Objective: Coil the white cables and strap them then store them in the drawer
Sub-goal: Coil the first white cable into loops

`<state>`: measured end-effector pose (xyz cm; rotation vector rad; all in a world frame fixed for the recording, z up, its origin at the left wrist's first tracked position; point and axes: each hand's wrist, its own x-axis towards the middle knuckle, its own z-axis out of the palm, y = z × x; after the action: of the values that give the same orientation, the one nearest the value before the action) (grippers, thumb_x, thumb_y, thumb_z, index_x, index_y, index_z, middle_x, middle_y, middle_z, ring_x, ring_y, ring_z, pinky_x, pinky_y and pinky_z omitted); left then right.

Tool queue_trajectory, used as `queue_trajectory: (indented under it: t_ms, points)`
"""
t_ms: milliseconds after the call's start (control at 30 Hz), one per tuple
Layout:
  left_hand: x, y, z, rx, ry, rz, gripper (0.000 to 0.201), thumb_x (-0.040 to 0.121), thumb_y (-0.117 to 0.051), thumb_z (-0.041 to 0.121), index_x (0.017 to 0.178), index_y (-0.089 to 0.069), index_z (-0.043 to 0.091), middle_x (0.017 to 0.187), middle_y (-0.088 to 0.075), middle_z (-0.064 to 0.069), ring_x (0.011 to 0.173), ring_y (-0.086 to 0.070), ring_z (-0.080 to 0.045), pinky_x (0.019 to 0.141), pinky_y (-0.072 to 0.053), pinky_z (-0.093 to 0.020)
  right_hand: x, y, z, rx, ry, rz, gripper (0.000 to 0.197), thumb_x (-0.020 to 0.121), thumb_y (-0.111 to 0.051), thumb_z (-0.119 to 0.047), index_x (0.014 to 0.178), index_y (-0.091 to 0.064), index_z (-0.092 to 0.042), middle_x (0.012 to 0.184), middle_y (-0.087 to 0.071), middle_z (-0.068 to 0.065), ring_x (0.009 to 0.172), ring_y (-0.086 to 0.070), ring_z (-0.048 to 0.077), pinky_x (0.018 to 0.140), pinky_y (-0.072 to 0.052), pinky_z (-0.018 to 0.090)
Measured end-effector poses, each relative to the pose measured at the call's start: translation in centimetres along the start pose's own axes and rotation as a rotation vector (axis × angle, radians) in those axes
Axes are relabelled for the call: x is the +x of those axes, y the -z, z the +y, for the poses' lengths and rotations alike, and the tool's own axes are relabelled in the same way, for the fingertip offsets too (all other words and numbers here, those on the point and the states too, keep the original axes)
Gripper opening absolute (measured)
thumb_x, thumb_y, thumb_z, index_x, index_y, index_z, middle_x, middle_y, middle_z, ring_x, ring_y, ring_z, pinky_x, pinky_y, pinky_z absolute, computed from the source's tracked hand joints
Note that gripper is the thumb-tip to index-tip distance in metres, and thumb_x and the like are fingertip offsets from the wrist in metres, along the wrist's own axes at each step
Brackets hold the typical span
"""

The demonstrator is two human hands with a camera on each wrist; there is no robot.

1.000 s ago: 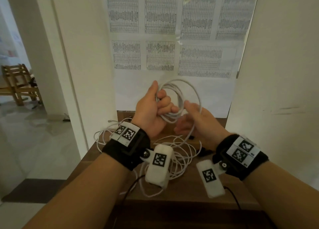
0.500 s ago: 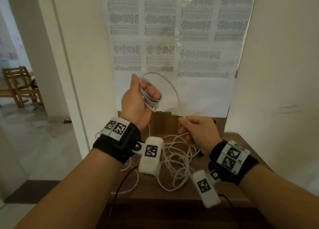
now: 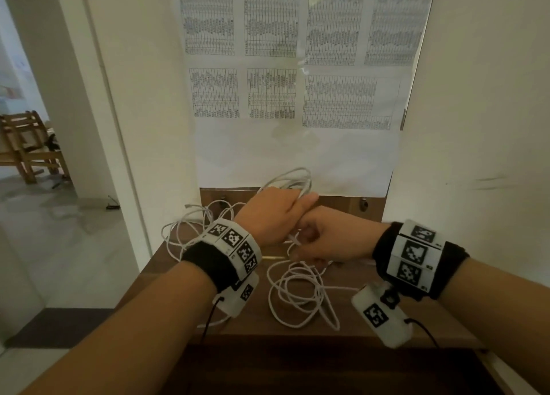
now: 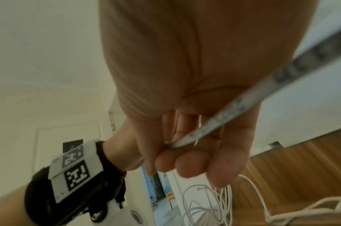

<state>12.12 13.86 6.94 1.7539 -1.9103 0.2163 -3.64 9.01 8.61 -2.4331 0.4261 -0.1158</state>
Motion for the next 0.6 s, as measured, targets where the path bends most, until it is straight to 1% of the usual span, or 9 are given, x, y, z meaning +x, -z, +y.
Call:
queue_trajectory:
  t_ms: [100, 167, 233, 300, 367, 400, 433, 500, 600]
  points:
    - [-0.1, 0.8, 0.1, -0.082, -0.032, 0.027, 0.053, 0.105, -0.036, 0.042, 0.06, -0.05, 0.019, 0.056, -0.046, 0.008, 0.054, -0.048, 0.0, 0.059, -0.03, -0.022, -0.4, 1.0, 0.1, -0.061, 0.039, 0.078, 0.002, 0.09, -0.074, -0.023, 0.09, -0.074, -0.024, 0.061, -0.068, -0.01, 0.053, -0.06, 0.003, 0.057, -0.05, 0.019]
    - [-0.2, 1.1, -0.5, -0.221, 0.039, 0.007, 0.055, 0.105, -0.036, 0.042, 0.062, -0.057, 0.014, 0.053, -0.048, 0.006, 0.048, -0.047, -0.002, 0.06, -0.032, -0.027, -0.5, 2.2, 0.8, -0.107, 0.04, 0.252, 0.005, 0.087, -0.077, -0.029, 0.086, -0.076, -0.024, 0.068, -0.072, -0.006, 0.059, -0.064, 0.005, 0.064, -0.055, 0.026]
    - [-0.4, 1.4, -0.6, -0.402, 0.133, -0.033, 0.063, 0.106, -0.034, 0.042, 0.062, -0.059, 0.005, 0.046, -0.049, 0.004, 0.04, -0.042, -0.004, 0.059, -0.037, -0.029, -0.5, 3.1, 1.8, -0.135, 0.071, 0.481, 0.014, 0.081, -0.079, -0.038, 0.087, -0.075, -0.026, 0.08, -0.071, -0.006, 0.067, -0.063, 0.004, 0.067, -0.052, 0.027]
    - [-0.6, 1.5, -0.3, -0.704, 0.196, -0.098, 0.066, 0.106, -0.032, 0.043, 0.056, -0.051, 0.006, 0.039, -0.041, 0.004, 0.035, -0.037, -0.012, 0.055, -0.036, -0.029, -0.3, 3.3, 2.6, -0.151, 0.123, 0.637, 0.031, 0.079, -0.076, -0.049, 0.101, -0.069, -0.029, 0.106, -0.062, -0.009, 0.086, -0.062, 0.002, 0.074, -0.051, 0.02]
    - [-0.6, 1.6, 0.3, -1.153, 0.257, -0.193, 0.059, 0.105, -0.031, 0.046, 0.057, -0.042, 0.013, 0.037, -0.031, 0.002, 0.031, -0.025, -0.014, 0.053, -0.033, -0.032, 0.0, 2.8, 2.8, -0.086, 0.148, 0.615, 0.05, 0.084, -0.064, -0.056, 0.127, -0.059, -0.031, 0.128, -0.052, -0.009, 0.11, -0.058, 0.003, 0.085, -0.051, 0.017]
    - [-0.5, 1.8, 0.7, -1.34, 0.285, -0.219, 0.057, 0.104, -0.03, 0.047, 0.058, -0.04, 0.014, 0.036, -0.028, 0.003, 0.03, -0.023, -0.013, 0.053, -0.036, -0.031, 0.2, 2.4, 2.6, -0.015, 0.152, 0.586, 0.055, 0.087, -0.058, -0.057, 0.134, -0.055, -0.029, 0.131, -0.054, -0.009, 0.114, -0.057, 0.004, 0.09, -0.05, 0.019]
    - [-0.4, 2.0, 1.0, -1.48, 0.303, -0.229, 0.057, 0.103, -0.031, 0.048, 0.058, -0.039, 0.015, 0.035, -0.027, 0.004, 0.029, -0.022, -0.011, 0.053, -0.039, -0.03, 0.5, 1.9, 2.5, 0.071, 0.167, 0.58, 0.055, 0.088, -0.054, -0.057, 0.133, -0.055, -0.025, 0.127, -0.06, -0.008, 0.112, -0.06, 0.003, 0.091, -0.051, 0.021]
    - [-0.1, 2.3, 1.7, -1.695, 0.302, -0.253, 0.056, 0.099, -0.034, 0.05, 0.056, -0.042, 0.015, 0.033, -0.026, 0.005, 0.027, -0.023, -0.01, 0.054, -0.042, -0.027, 1.0, 1.4, 2.1, 0.237, 0.18, 0.671, 0.047, 0.089, -0.055, -0.054, 0.117, -0.062, -0.017, 0.104, -0.07, -0.004, 0.091, -0.066, 0.005, 0.081, -0.054, 0.025]
    - [0.0, 2.5, 2.6, -1.855, 0.311, -0.221, 0.057, 0.097, -0.035, 0.053, 0.057, -0.047, 0.015, 0.033, -0.027, 0.005, 0.028, -0.024, -0.009, 0.057, -0.041, -0.028, 1.7, 1.2, 1.3, 0.405, 0.176, 0.812, 0.033, 0.096, -0.061, -0.04, 0.097, -0.061, -0.008, 0.075, -0.065, 0.003, 0.065, -0.063, 0.016, 0.063, -0.054, 0.035]
